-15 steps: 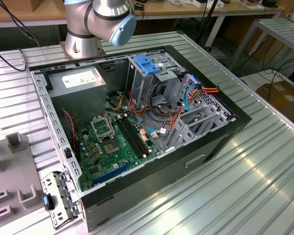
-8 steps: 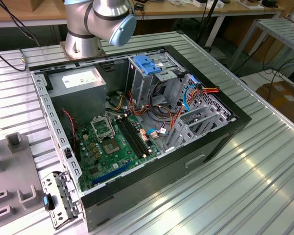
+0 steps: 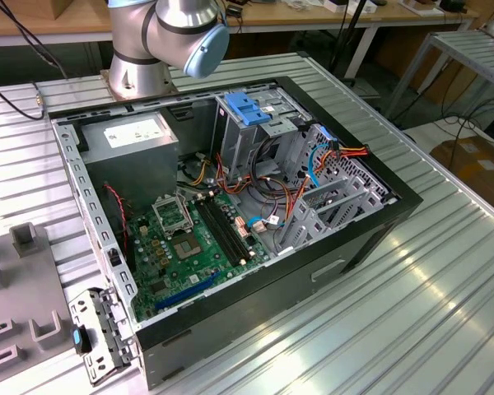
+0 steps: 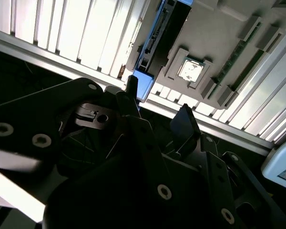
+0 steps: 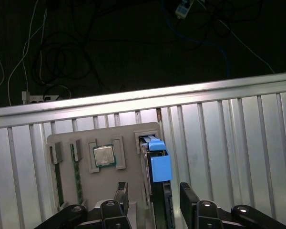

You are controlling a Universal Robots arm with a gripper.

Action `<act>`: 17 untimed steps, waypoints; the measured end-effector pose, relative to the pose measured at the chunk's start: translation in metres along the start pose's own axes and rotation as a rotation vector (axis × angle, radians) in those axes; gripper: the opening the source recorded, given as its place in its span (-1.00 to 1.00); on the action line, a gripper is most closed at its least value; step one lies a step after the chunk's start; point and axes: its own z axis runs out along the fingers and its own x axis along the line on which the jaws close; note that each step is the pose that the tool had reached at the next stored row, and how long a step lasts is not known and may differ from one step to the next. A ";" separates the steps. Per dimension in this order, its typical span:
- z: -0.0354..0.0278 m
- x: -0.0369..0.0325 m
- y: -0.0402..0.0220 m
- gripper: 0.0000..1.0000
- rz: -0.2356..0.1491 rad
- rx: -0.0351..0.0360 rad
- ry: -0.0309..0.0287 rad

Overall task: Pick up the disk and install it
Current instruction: 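Pick up the disk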

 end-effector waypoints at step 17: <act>0.0217 -0.0008 0.0042 0.11 -0.094 0.0035 0.0004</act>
